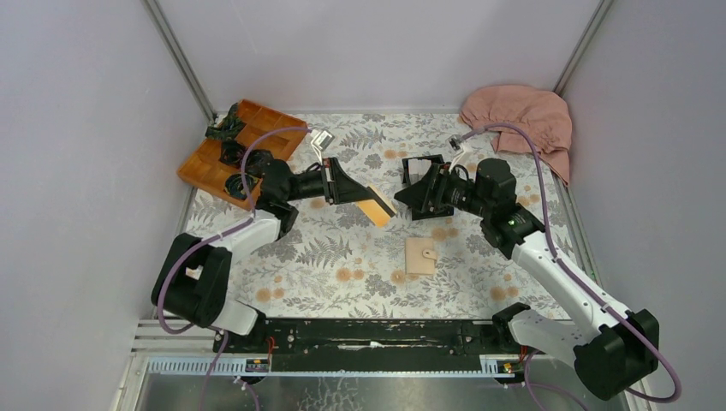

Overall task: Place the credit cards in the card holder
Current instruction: Pick up the credit card from the storage box.

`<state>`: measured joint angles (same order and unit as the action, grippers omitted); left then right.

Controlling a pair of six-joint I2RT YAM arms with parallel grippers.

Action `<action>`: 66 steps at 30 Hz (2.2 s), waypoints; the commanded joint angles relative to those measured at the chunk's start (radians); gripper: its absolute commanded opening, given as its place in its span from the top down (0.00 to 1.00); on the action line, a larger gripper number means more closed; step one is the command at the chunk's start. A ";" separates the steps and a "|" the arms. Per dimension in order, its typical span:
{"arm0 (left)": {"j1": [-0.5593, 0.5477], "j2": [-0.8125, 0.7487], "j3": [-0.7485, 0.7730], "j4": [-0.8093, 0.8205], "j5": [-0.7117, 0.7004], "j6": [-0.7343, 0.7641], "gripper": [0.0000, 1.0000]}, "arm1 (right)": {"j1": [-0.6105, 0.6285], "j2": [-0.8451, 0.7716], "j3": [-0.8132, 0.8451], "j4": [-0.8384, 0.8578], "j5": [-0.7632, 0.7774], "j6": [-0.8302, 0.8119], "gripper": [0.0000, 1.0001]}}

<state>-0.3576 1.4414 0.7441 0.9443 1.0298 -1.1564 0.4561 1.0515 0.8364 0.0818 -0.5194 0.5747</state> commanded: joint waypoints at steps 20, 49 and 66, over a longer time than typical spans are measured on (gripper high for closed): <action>-0.019 0.097 0.109 0.083 0.131 -0.059 1.00 | -0.003 0.077 -0.003 0.127 -0.218 0.054 0.49; -0.086 0.063 0.270 -0.567 0.089 0.430 1.00 | -0.004 0.009 0.010 -0.002 -0.145 -0.017 0.50; -0.086 0.094 0.281 -0.444 0.128 0.333 1.00 | -0.004 0.029 -0.043 0.009 -0.194 -0.037 0.53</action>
<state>-0.4442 1.5269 0.9871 0.4248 1.1240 -0.7948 0.4461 1.0725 0.7956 0.0570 -0.6762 0.5556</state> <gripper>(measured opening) 0.015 0.475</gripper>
